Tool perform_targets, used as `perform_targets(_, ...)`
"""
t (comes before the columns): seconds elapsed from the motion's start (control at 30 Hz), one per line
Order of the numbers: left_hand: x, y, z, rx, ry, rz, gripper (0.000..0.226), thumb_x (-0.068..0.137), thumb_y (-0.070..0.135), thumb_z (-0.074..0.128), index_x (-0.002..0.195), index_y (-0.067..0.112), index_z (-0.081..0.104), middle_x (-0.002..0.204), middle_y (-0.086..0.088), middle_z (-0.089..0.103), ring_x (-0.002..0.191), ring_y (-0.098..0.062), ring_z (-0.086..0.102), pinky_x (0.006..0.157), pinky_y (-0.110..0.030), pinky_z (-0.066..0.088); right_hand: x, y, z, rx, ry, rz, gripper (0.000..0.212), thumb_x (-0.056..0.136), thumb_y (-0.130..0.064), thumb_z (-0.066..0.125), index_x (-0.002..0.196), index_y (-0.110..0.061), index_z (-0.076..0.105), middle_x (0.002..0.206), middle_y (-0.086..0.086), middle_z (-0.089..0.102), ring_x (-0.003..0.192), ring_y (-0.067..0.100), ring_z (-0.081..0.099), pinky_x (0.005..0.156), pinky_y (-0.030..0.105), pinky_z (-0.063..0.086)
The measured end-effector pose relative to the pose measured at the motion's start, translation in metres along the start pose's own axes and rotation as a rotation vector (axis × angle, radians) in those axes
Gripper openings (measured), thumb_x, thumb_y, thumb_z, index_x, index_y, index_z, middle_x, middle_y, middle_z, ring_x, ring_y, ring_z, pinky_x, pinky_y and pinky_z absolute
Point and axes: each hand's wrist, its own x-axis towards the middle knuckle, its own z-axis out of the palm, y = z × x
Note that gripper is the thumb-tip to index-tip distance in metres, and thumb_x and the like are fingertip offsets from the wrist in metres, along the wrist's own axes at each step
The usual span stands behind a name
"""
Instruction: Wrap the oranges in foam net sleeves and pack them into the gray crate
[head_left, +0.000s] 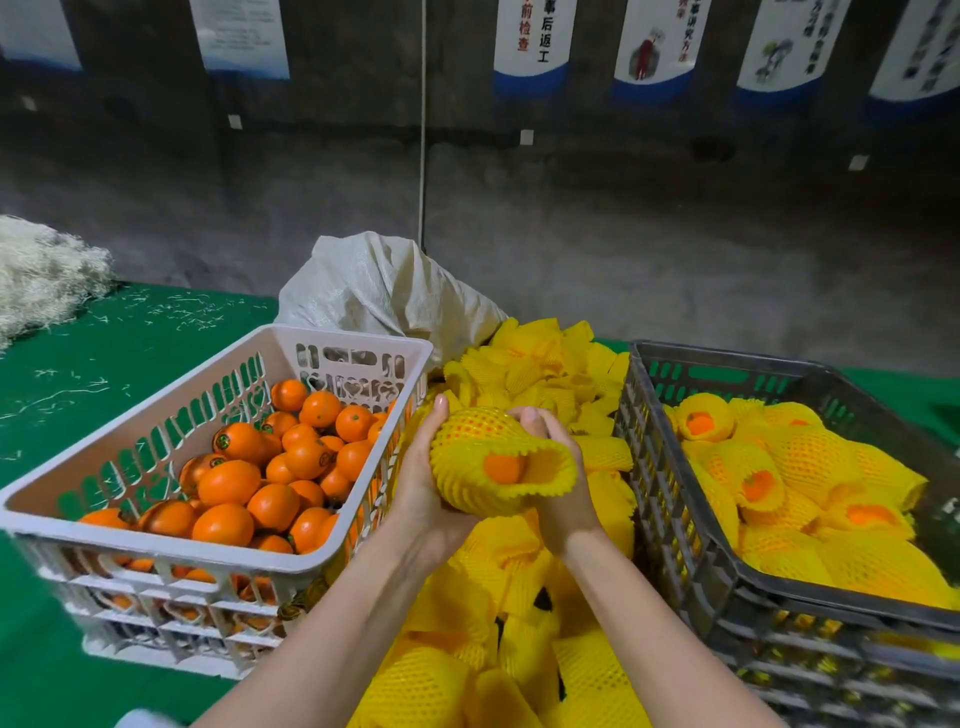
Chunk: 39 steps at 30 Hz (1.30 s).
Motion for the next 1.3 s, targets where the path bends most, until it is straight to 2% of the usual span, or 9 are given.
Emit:
perform_targets(0.07, 0.009, 0.001, -0.014, -0.100, -0.211, -0.518, 0.068, 0.071, 0.056, 0.063, 0.123, 0.012, 0.057, 0.104, -0.017, 0.071, 0.092, -0.026, 0.071, 0.071, -0.040, 0.058, 0.001, -0.002, -0.005, 0.049, -0.088, 0.139, 0.026, 0.097, -0.026, 0.039, 0.084, -0.023, 0.061, 0.088, -0.006, 0.065, 0.083, 0.003, 0.060, 0.078, 0.035, 0.052)
perform_targets(0.13, 0.024, -0.010, -0.026, -0.039, -0.207, -0.559, 0.046, 0.078, 0.056, 0.060, 0.112, 0.025, 0.061, 0.097, -0.008, 0.074, 0.090, -0.028, 0.071, 0.077, -0.044, 0.057, 0.001, -0.003, -0.010, 0.114, -0.130, 0.363, 0.032, 0.098, -0.039, 0.034, 0.085, -0.027, 0.061, 0.086, -0.007, 0.066, 0.086, 0.013, 0.061, 0.083, 0.047, 0.050)
perform_targets(0.2, 0.024, -0.011, -0.024, 0.157, -0.064, -0.416, 0.028, 0.084, 0.054, 0.058, 0.086, 0.026, 0.062, 0.076, 0.001, 0.073, 0.077, -0.021, 0.069, 0.076, -0.038, 0.055, -0.002, 0.002, -0.009, 0.117, -0.132, 0.425, 0.037, 0.097, -0.047, 0.026, 0.087, -0.032, 0.058, 0.085, -0.007, 0.066, 0.081, 0.017, 0.061, 0.079, 0.046, 0.050)
perform_targets(0.37, 0.024, -0.017, -0.025, 0.617, -0.050, 0.277, 0.058, 0.085, 0.050, 0.056, 0.043, 0.019, 0.032, 0.039, 0.008, 0.026, 0.039, -0.008, 0.025, 0.043, -0.022, 0.017, -0.011, 0.019, 0.006, 0.244, -0.024, 0.410, 0.040, 0.096, -0.053, 0.017, 0.088, -0.038, 0.054, 0.080, -0.018, 0.067, 0.073, 0.006, 0.064, 0.065, 0.027, 0.048)
perform_targets(0.57, 0.022, -0.027, -0.019, 0.498, 0.060, 0.221, 0.052, 0.091, 0.035, 0.058, 0.050, 0.015, 0.032, 0.042, 0.010, 0.025, 0.040, -0.007, 0.025, 0.046, -0.026, 0.020, -0.009, 0.025, 0.011, 0.533, 0.040, 0.432, 0.054, 0.095, -0.050, 0.027, 0.065, -0.047, 0.071, 0.073, -0.015, 0.072, 0.073, 0.010, 0.065, 0.072, 0.031, 0.045)
perform_targets(0.73, 0.028, -0.027, -0.022, 0.187, -0.081, -0.131, 0.044, 0.083, 0.049, 0.055, 0.063, 0.010, 0.046, 0.059, -0.011, 0.039, 0.057, -0.024, 0.035, 0.057, -0.035, 0.033, -0.007, 0.017, 0.011, 0.683, 0.129, 0.447, 0.034, 0.097, -0.036, 0.036, 0.123, -0.024, 0.054, 0.108, 0.009, 0.066, 0.090, 0.025, 0.060, 0.080, 0.037, 0.044)
perform_targets(0.93, 0.037, -0.030, -0.023, 0.228, -0.147, -0.390, 0.043, 0.087, 0.047, 0.055, 0.071, 0.008, 0.059, 0.063, -0.004, 0.069, 0.065, -0.018, 0.068, 0.060, -0.028, 0.056, -0.006, 0.012, 0.007, 0.697, 0.016, 0.430, 0.058, 0.096, -0.035, 0.034, 0.059, -0.021, 0.076, 0.070, 0.003, 0.072, 0.065, 0.015, 0.068, 0.068, 0.031, 0.047)
perform_targets(1.0, 0.038, -0.027, -0.024, 0.217, -0.196, -0.469, 0.042, 0.086, 0.048, 0.056, 0.080, 0.007, 0.064, 0.081, -0.010, 0.073, 0.082, -0.025, 0.069, 0.077, -0.039, 0.056, -0.006, 0.012, 0.004, 0.668, 0.001, 0.442, 0.053, 0.095, -0.034, 0.036, 0.066, -0.017, 0.076, 0.072, 0.005, 0.072, 0.069, 0.018, 0.066, 0.070, 0.032, 0.047)
perform_targets(1.3, 0.041, -0.019, -0.022, 0.301, -0.349, -0.587, 0.040, 0.087, 0.047, 0.054, 0.090, 0.008, 0.062, 0.072, -0.004, 0.074, 0.071, -0.019, 0.071, 0.061, -0.031, 0.055, -0.006, 0.012, -0.001, 0.481, -0.034, 0.408, 0.029, 0.095, -0.031, 0.035, 0.093, -0.013, 0.058, 0.080, 0.007, 0.064, 0.076, 0.017, 0.058, 0.071, 0.030, 0.045)
